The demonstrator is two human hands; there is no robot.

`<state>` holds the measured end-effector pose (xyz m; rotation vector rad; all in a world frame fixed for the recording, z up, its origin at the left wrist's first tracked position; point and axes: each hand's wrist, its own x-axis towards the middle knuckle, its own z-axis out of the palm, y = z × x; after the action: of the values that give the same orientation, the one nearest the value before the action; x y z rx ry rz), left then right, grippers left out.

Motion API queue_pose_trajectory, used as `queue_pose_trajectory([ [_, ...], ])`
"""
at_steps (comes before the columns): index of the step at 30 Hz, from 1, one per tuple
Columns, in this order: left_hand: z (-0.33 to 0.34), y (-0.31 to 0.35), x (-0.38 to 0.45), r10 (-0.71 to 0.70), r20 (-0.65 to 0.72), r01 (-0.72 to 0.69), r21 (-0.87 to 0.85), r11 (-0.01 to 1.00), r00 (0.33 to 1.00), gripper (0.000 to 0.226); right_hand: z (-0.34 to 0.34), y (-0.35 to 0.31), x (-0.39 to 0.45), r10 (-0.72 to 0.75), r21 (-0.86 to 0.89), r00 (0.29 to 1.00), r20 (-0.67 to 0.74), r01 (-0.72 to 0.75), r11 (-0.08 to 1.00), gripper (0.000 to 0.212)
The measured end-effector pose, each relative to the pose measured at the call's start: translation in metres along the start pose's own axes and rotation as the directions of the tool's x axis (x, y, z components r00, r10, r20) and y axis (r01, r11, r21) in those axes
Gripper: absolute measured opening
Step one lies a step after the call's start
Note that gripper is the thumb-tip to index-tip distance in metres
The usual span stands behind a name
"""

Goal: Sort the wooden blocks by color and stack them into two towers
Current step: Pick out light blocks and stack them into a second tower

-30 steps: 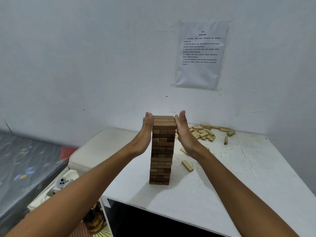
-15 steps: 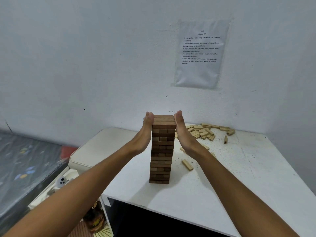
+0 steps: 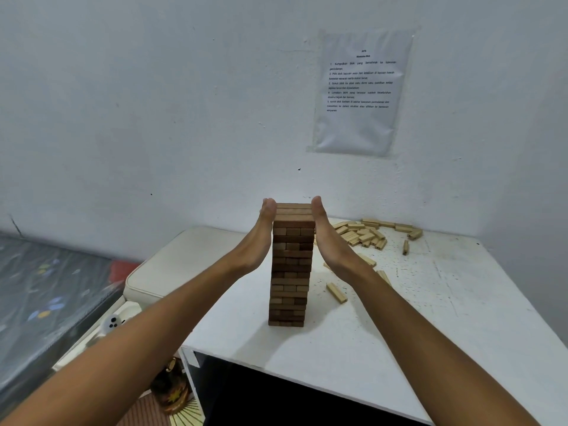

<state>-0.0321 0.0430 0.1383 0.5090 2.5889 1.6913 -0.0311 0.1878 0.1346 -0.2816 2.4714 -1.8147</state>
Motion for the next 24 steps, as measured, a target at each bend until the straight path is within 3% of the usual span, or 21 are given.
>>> queue_pose_trajectory([
  [5,0.000,-0.001,-0.002,0.002,0.002,-0.002,-0.013,1.000,1.000,0.080,-0.002,0.003,0.002,-0.014,0.008,1.000,-0.001,0.014,1.000,0.116],
  [8,0.001,0.002,-0.006,0.035,-0.004,-0.035,-0.058,0.998,0.999,0.048,-0.004,0.004,0.001,-0.028,0.006,1.000,-0.005,0.028,1.000,0.120],
  [10,0.000,0.001,-0.009,0.040,-0.024,-0.042,-0.083,0.996,0.999,0.039,-0.008,0.003,-0.002,-0.036,0.018,0.999,-0.013,0.036,0.999,0.121],
  [15,-0.011,-0.026,-0.008,0.001,-0.080,-0.001,-0.005,1.000,0.997,0.076,-0.017,0.006,-0.009,-0.033,0.067,0.998,-0.055,0.037,0.997,0.100],
  [18,-0.014,-0.044,-0.010,-0.008,-0.085,0.009,0.015,1.000,0.996,0.079,-0.022,0.019,-0.007,-0.009,0.064,0.997,-0.073,0.014,0.998,0.130],
  [20,-0.015,-0.053,-0.012,-0.018,-0.085,0.019,0.016,1.000,0.996,0.081,-0.025,0.028,-0.007,0.021,0.078,0.997,-0.071,-0.015,0.997,0.139],
  [24,-0.013,-0.068,-0.019,-0.039,-0.068,0.040,0.005,0.999,0.997,0.084,-0.023,0.043,-0.013,0.035,0.138,0.997,-0.069,-0.026,0.990,0.104],
])
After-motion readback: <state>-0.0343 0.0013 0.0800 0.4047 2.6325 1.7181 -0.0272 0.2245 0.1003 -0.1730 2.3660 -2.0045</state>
